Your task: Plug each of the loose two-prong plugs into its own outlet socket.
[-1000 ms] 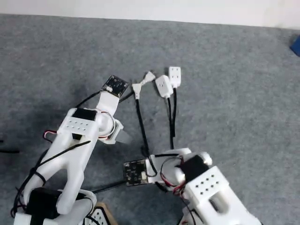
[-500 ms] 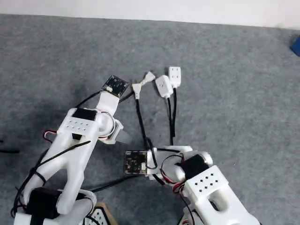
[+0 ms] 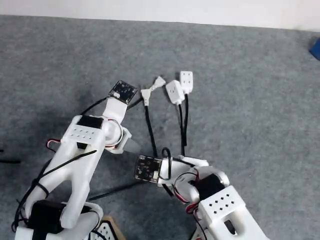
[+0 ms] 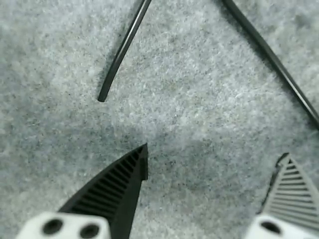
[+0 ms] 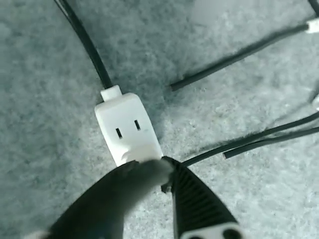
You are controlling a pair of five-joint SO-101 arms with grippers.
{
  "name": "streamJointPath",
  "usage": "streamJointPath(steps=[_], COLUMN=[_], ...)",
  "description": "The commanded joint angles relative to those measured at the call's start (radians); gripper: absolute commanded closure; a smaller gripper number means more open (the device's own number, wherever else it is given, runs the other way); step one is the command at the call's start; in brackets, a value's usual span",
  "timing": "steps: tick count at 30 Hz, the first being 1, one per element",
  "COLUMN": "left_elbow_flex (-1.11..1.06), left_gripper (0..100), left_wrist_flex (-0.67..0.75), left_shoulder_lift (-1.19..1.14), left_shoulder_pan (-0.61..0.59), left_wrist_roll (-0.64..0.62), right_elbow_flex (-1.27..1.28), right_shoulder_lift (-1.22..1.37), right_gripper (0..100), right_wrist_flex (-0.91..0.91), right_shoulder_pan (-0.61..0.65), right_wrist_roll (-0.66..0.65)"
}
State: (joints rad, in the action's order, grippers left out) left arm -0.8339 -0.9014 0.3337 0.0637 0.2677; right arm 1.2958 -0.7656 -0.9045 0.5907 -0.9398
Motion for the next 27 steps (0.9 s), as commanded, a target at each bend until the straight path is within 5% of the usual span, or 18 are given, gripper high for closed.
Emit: streamJointPath(steps=[1, 10, 21, 27], left_elbow_flex=[0.044, 0.042, 0.044, 0.077], left_gripper=[62, 62, 62, 62], left_wrist_flex=[0.012, 0.017, 0.012, -0.028], left_shoulder_lift=[0.008, 0.007, 0.007, 0.010], left_shoulder_pan=[-0.004, -0.004, -0.002, 0.096], left_wrist_roll=[0.009, 0.009, 0.009, 0.009], right_elbow_flex=[0.008, -0.358, -1.027, -1.277], right_shoulder_lift=[0.047, 0.047, 0.048, 0.058], right_gripper=[98.0, 61.6, 60.1, 60.1], right_wrist_flex=[-0.028, -0.295, -0.613, -0.691], right_shoulder_pan=[-0.016, -0.085, -0.237, -0.518], right_wrist_roll=[0.029, 0.100, 0.308, 0.460])
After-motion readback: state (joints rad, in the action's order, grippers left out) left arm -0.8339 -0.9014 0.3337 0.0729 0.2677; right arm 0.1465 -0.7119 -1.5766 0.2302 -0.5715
